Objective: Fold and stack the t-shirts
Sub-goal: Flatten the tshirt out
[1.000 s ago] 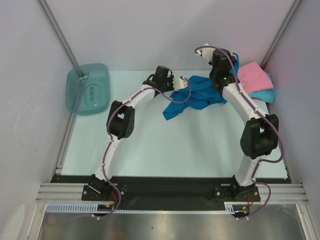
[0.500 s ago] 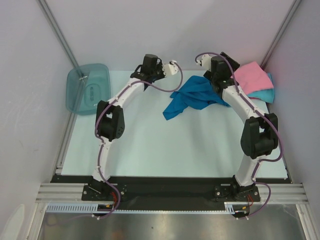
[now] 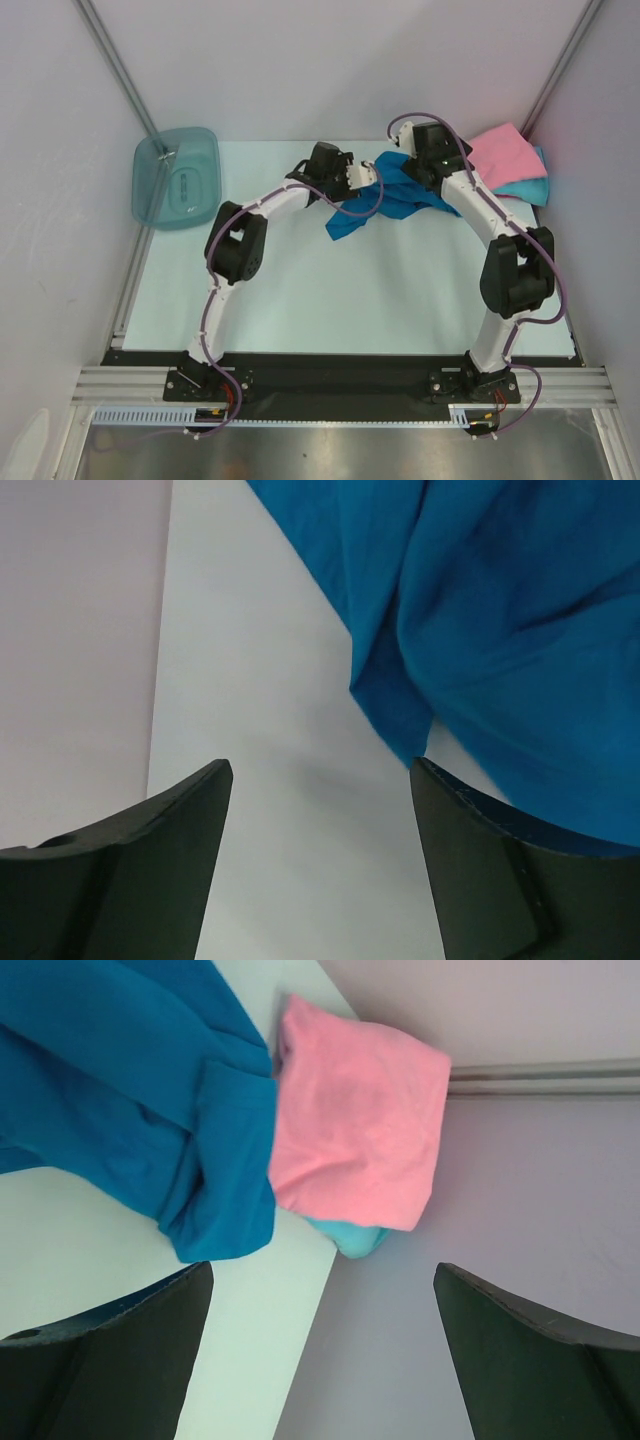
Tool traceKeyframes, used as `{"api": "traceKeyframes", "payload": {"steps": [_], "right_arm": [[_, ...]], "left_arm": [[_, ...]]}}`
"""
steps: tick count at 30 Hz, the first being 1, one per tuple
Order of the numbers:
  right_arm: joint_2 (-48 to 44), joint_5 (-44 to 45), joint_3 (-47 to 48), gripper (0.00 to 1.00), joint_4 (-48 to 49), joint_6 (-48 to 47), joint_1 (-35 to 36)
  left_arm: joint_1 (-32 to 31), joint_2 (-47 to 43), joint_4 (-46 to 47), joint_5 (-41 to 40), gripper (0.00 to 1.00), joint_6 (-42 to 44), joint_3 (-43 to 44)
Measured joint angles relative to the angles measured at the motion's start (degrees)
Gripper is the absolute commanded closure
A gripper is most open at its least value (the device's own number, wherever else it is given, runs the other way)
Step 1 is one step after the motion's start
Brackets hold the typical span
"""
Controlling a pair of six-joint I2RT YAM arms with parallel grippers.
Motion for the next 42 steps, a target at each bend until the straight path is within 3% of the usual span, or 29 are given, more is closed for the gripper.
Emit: {"api": "traceKeyframes", "payload": {"steps": [6,12,18,29,36,42], "right_arm": [[0.2,0.8,0.0,0.00,-1.6,1.5,0.1],[0.2,3.3,0.0,0.00,-1.2,1.7,-4.5],[0.4,5.2,1.1,0.00,-1.0,0.3,-7.8],[0.8,5.6,5.9,0.00,2.0,-2.9,-7.7],[0.8,5.6,6.0,0.00,2.4,-3.3,-5.9],[0.8,4.9,6.0,0.00,2.5,-3.7,-4.3]], "left_arm": [[-0.7,0.5,6.0,3.1,0.20,-8.0,0.0],[-0.9,0.5,9.5,5.7,0.12,-18.5,2.5],[-1.3,0.5,10.8,8.7,0.00,-22.5,2.4],[-2.1,0.5,0.7,11.3,0.00,-17.4,0.3],[-2.6,0.5,-3.9,7.6,0.00,-11.2,-3.3],[-4.0,0.7,-6.6,2.6,0.00,-9.6,-1.5]]}}
